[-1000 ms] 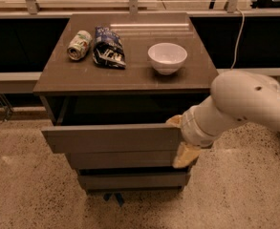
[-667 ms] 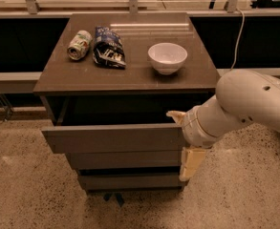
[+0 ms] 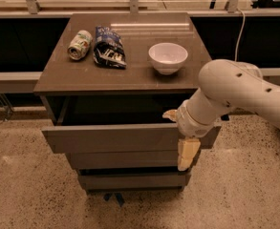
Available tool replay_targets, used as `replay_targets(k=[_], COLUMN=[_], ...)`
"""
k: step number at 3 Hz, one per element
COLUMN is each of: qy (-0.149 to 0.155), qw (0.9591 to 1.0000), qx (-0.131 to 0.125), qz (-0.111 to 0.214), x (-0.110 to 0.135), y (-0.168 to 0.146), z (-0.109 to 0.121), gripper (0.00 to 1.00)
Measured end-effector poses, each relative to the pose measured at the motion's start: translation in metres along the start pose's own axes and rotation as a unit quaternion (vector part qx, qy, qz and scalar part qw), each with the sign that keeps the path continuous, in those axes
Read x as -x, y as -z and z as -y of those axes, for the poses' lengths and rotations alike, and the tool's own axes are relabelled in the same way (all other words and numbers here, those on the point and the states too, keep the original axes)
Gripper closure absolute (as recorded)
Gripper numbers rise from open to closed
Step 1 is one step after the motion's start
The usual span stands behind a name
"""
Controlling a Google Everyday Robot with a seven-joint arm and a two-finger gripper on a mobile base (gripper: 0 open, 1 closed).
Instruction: Open top drawer
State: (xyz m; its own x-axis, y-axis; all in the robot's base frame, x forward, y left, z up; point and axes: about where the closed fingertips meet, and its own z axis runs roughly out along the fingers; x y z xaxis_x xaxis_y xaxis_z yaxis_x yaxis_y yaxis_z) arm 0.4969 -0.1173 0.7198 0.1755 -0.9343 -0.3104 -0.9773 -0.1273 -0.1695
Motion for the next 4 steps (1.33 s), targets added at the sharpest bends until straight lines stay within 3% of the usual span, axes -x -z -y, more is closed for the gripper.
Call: replay_targets(k=[1, 2, 4], qy=[-0.005, -0.015, -0.020], qw=[0.9994, 0.9988, 0.9976], qx=[0.033, 0.044, 0.066], qz=[-0.009, -0.015, -0.001], x=[-0.019, -0.037, -0.038], y=[-0.023, -0.038, -0.050], z=[0.015, 0.032, 0.036], gripper=[0.11, 0.11, 0.40])
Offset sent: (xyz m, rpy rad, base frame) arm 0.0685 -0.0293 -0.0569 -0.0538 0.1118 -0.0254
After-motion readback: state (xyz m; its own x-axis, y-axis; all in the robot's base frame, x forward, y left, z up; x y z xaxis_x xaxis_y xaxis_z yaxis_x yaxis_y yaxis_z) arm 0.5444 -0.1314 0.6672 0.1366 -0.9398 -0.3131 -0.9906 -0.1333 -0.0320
